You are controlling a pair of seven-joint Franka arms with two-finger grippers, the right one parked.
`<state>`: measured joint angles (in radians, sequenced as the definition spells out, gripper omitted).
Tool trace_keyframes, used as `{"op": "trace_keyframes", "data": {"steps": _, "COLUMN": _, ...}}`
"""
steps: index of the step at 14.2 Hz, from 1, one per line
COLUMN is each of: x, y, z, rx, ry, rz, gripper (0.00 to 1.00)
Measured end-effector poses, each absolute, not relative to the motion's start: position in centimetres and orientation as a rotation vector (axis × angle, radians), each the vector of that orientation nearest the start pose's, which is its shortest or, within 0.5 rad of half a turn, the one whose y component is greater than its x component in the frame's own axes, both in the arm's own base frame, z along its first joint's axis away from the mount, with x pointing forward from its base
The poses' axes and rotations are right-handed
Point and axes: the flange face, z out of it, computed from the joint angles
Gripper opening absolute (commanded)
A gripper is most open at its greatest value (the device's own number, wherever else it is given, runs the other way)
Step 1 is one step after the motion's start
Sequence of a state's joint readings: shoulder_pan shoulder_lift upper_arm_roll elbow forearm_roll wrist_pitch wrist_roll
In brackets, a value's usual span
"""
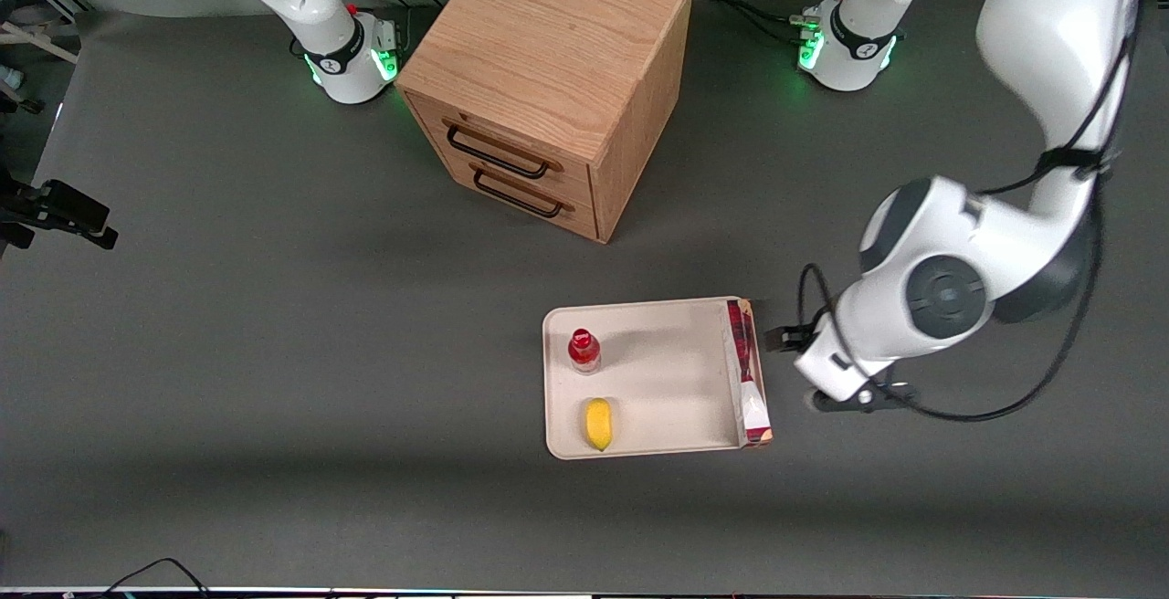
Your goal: Place red cookie box on tray
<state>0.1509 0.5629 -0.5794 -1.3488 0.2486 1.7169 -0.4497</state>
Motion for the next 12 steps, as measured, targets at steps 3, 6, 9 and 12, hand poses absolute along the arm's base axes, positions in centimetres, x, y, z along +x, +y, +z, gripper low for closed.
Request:
{"op": "trace_keyframes", "data": {"steps": 3, "x": 63.6, "y": -10.6, "z": 51.9, "rx": -3.115, "ry": 0.03, "rz": 0.256, "gripper": 1.0}}
{"op": "trace_keyframes", "data": {"steps": 6, "x": 58.9, "y": -3.2, "z": 58.2, "rx": -3.085, "ry": 0.134, "rz": 0.332, "gripper": 1.0}}
{"op": "trace_keyframes", "data": {"steps": 9, "x": 53.3, "y": 0.2, "z": 60.8, "rx": -3.086, "ry": 0.165, "rz": 0.332, "gripper": 1.0}}
{"op": "trace_keyframes", "data": {"steps": 12, "x": 49.1, "y": 0.6, "z": 63.4, "rx": -3.092, "ry": 0.158, "rz": 0.265, "gripper": 1.0}}
